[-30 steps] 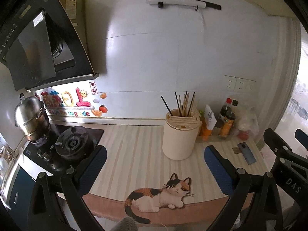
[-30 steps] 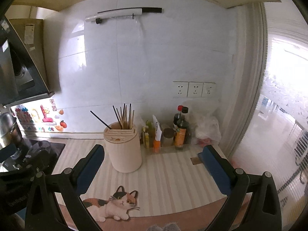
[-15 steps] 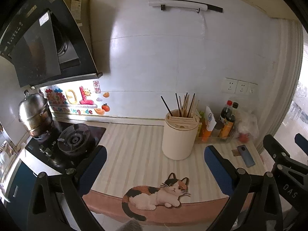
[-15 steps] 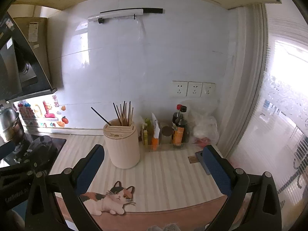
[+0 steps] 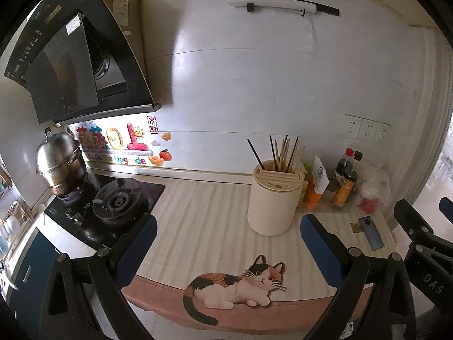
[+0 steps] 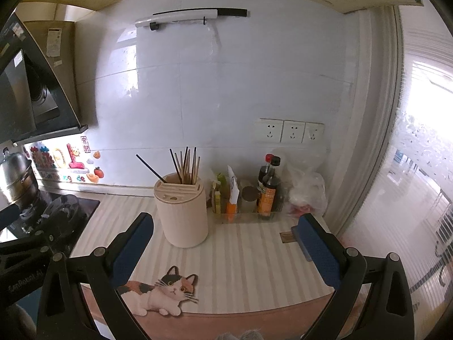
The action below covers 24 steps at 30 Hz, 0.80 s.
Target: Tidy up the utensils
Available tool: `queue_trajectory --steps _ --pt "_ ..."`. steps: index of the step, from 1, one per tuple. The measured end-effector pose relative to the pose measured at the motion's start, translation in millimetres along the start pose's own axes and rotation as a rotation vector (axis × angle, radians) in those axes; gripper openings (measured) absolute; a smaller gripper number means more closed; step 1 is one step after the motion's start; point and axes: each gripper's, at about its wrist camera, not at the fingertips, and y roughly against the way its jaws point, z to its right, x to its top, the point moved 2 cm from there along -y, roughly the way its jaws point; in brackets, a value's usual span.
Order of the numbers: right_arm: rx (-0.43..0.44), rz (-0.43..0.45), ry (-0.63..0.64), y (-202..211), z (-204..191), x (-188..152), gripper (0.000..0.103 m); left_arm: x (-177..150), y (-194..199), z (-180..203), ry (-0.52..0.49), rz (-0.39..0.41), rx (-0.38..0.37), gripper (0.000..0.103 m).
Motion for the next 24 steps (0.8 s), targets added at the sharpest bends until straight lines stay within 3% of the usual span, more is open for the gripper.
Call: queue_trajectory --steps 24 --pt "-0.001 -0.01 0.005 -17.6 -1.9 -0.1 0.103 2.3 -9.6 -7.3 0.0 -0.002 0.018 0.103"
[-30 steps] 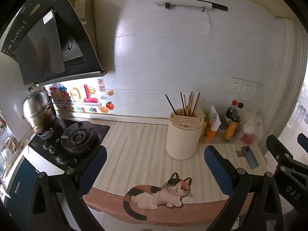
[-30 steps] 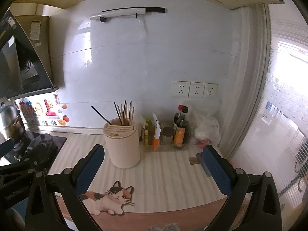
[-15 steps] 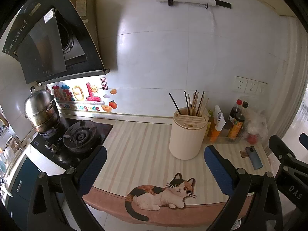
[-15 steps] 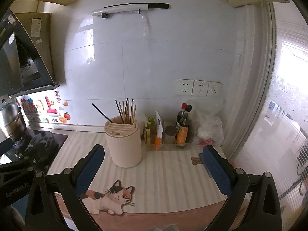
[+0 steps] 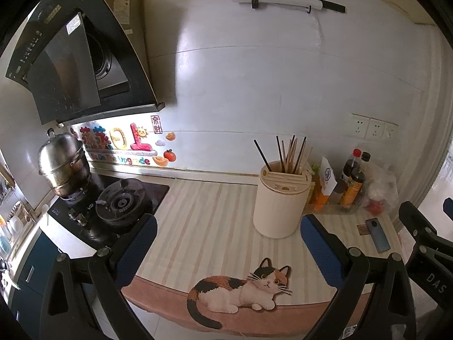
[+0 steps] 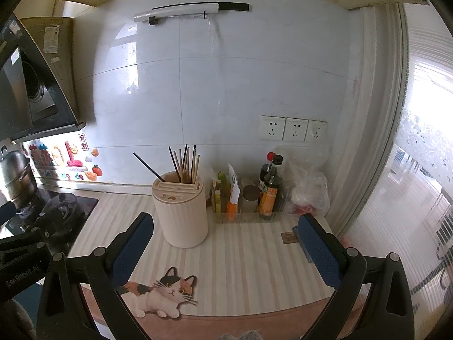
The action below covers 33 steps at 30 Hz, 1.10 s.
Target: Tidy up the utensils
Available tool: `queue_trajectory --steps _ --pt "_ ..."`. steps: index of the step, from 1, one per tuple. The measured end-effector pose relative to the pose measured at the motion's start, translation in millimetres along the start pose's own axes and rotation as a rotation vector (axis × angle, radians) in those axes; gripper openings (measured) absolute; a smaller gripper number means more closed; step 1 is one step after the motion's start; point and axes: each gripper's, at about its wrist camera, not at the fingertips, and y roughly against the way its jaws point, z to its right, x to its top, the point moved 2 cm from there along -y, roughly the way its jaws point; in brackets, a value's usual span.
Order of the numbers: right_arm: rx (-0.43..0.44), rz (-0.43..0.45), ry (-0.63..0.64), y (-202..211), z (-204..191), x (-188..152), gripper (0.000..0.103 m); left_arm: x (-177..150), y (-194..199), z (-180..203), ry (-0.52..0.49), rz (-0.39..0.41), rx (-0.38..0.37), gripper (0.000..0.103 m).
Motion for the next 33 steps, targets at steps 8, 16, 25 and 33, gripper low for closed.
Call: queue_trajectory --steps 8,16,25,33 --pt "-0.002 -0.002 0.003 -1.9 -0.6 0.1 0.103 1.3 -0.9 -0.6 -0.003 -0.001 0.004 0.103" --pt "0.0 -0.004 0.002 -4.4 -1.1 0.4 0.103 1.9 -2.6 -2.3 -0.004 -0.002 0.005 0.103" --pt "0.002 -0.005 0.003 -6.0 -1.3 1.1 0.103 2.5 -2.8 -0.5 -0.004 -0.003 0.004 0.103" --pt "0.001 -0.007 0.004 -6.2 -1.4 1.5 0.103 2.4 -3.0 -1.7 -0.005 -0.004 -0.001 0.103"
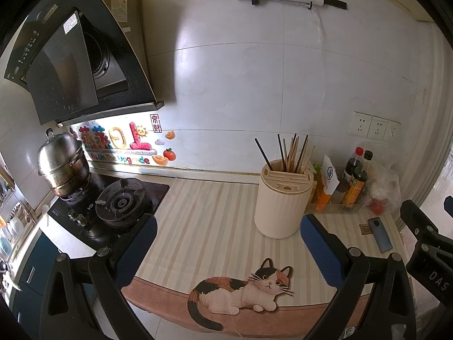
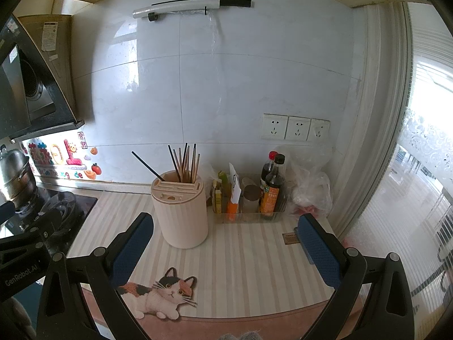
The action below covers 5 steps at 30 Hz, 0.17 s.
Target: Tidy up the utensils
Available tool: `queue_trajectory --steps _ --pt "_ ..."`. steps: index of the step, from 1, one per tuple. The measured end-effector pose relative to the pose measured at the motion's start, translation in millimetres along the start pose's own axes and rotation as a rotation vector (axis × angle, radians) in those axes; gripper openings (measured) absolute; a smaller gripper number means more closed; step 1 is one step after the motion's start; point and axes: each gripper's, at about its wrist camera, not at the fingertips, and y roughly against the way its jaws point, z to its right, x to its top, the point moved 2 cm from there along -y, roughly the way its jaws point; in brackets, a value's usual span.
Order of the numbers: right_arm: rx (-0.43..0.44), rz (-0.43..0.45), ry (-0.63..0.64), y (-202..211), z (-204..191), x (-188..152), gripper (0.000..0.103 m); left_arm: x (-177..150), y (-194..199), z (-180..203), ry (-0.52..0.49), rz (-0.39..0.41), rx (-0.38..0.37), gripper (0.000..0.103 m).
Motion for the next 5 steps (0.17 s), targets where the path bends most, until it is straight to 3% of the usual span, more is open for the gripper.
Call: queue_trajectory --steps 5 --pt "0.003 -0.001 0.0 -1.3 -0.3 -0.2 0.103 -1.0 -2.4 -0.1 -0.002 -0.005 -0.01 0.103"
